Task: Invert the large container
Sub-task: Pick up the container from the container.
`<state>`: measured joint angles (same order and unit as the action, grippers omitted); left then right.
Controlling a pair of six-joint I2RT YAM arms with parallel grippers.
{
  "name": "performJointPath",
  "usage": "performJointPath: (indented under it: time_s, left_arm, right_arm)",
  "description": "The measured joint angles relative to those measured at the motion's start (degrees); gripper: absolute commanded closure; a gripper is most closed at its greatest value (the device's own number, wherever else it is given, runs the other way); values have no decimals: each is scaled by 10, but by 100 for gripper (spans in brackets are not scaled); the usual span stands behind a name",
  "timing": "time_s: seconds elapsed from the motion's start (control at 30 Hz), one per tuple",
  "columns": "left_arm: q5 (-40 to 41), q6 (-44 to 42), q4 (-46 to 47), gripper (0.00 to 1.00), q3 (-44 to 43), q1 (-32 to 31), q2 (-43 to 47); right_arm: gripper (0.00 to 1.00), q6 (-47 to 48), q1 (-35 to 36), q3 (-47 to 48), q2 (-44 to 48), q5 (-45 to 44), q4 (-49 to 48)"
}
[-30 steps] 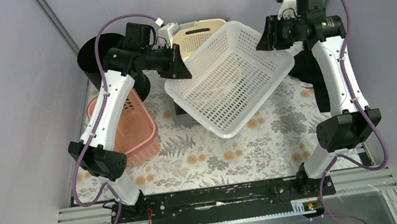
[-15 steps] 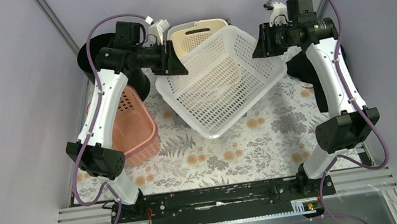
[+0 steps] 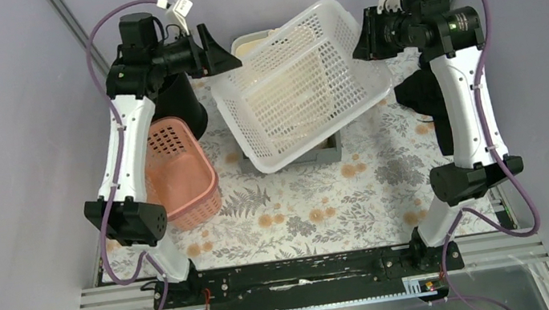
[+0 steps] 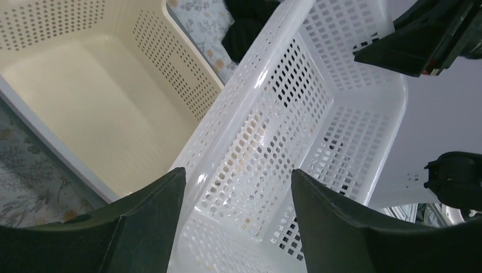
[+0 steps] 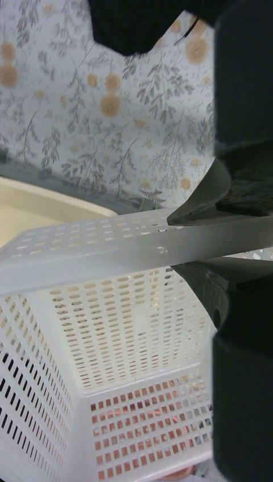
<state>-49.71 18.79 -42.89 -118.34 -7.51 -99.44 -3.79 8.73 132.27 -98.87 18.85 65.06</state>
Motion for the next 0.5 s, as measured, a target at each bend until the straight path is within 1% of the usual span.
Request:
performJointPath:
  time_s: [0.13, 0.23, 0.5]
  left_arm:
    - [-11, 30, 32, 24, 0, 19, 1]
    - [-18, 49, 57, 25, 14, 28, 8]
    - [-28, 65, 77, 25, 43, 37, 20]
  right_arm:
    - [100, -16, 0, 4, 5, -57, -1]
    - [100, -29, -2, -13, 17, -120, -9]
    - [100, -36, -14, -18, 72, -229, -38]
